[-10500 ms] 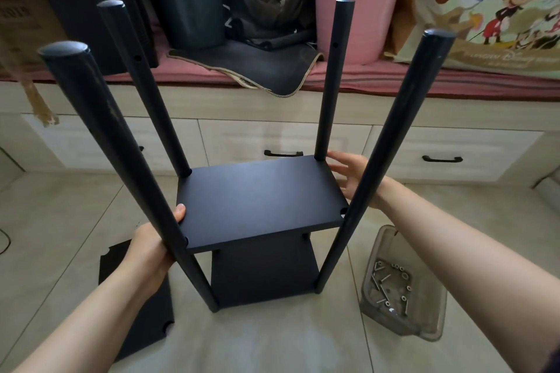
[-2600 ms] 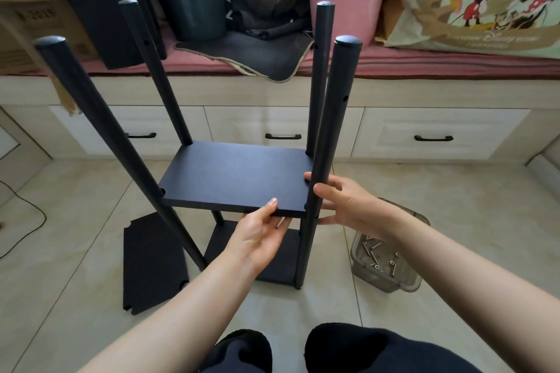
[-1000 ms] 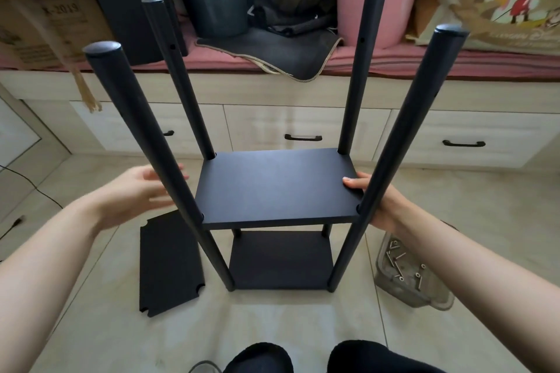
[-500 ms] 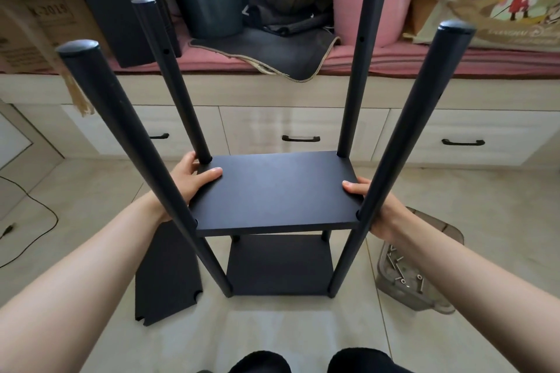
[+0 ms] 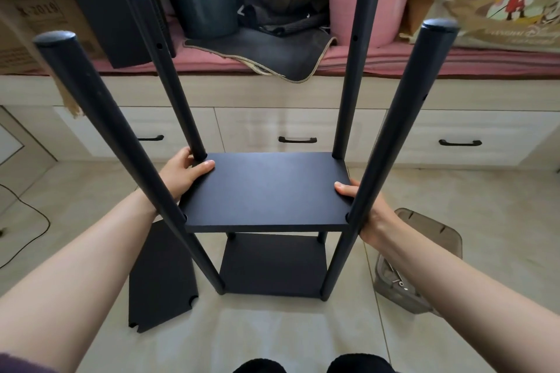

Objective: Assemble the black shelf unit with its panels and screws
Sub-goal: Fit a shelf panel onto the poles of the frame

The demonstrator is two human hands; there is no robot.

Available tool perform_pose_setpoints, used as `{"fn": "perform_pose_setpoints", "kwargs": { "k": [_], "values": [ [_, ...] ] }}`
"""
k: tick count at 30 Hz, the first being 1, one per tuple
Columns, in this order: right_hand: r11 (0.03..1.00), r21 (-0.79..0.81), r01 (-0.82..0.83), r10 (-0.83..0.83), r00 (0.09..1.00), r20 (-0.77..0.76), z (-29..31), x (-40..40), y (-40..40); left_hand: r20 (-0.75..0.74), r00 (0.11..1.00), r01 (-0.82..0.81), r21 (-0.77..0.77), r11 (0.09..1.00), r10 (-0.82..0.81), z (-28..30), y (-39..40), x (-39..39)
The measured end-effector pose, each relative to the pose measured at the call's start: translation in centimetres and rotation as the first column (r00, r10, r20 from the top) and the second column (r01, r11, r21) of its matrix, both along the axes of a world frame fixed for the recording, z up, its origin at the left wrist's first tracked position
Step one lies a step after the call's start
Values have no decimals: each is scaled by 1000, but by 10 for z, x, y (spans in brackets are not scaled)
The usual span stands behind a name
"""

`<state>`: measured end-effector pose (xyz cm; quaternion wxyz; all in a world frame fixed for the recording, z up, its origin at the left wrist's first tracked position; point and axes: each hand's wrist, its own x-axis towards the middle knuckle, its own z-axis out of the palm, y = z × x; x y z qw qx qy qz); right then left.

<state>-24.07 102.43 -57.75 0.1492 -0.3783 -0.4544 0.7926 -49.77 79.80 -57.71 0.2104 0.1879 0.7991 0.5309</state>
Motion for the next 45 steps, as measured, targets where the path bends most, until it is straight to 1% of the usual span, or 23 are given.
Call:
{"fn": "perform_pose_setpoints", "kwargs": {
  "k": [2,4,5,8,10,12,13,15,16,17,19,21,22,24,25,27,28,29,31,34,38,42,45],
  "values": [
    [1000,-1,5,-5,1000,-5,-1,-1,0,149,988,17,65,998,-27,1,-3,-2],
    [1000,5,16,-16,1000,2,-1,-1,0,296,953,40,105,994,-70,3,-10,-1],
    [1000,5,21,-21,1000,4,-1,-1,-1,339,937,48,109,993,-82,4,-15,-2],
    [999,7,34,-35,999,14,0,-1,-4,374,924,20,154,988,-77,9,-32,0],
    [999,12,44,-44,999,22,1,1,-6,355,934,-120,213,970,38,11,-42,7],
    [998,12,59,-59,998,28,1,2,-9,279,932,-299,222,928,233,10,-51,20],
    [998,10,68,-69,997,30,1,2,-11,201,919,-377,197,905,339,10,-54,29],
    [996,5,90,-90,995,33,1,2,-16,-45,854,-508,133,851,518,7,-61,52],
    [995,3,98,-98,995,31,1,2,-17,-179,811,-542,126,831,556,5,-63,66],
    [995,-1,100,-99,995,29,1,1,-18,-282,783,-540,136,830,555,5,-65,81],
    [995,-24,100,-99,995,23,3,0,-21,-389,796,-436,163,885,464,5,-61,115],
    [993,-54,105,-104,994,20,5,-1,-23,-478,823,-270,150,951,309,7,-51,147],
    [993,-64,103,-102,995,17,6,0,-25,-531,819,-181,125,976,220,9,-45,161],
    [994,-74,82,-82,997,0,5,3,-28,-636,772,16,48,999,18,13,-28,183],
    [996,-74,58,-59,998,-8,4,4,-30,-668,738,115,-13,993,-94,14,-18,192],
    [997,-81,14,-16,1000,-24,5,8,-33,-691,658,267,-157,951,-299,11,1,205],
    [996,-90,6,-9,999,-33,5,9,-34,-694,618,309,-218,926,-370,8,11,212],
    [995,-102,2,-7,999,-46,4,10,-34,-696,584,330,-268,905,-419,4,20,217],
    [990,-140,-13,0,995,-98,3,13,-34,-686,545,333,-352,875,-483,-5,38,224],
    [978,-203,-55,18,984,-178,1,18,-33,-673,538,286,-421,861,-508,-15,57,224],
    [978,-177,-109,67,971,-231,2,22,-29,-695,530,278,-399,874,-486,-21,63,218],
    [979,-169,-113,68,966,-251,0,20,-25,-729,461,290,-414,863,-505,-23,61,211],
    [976,-171,-133,90,968,-236,-4,20,-24,-744,433,300,-413,860,-509,-24,61,208]
  ]
}}
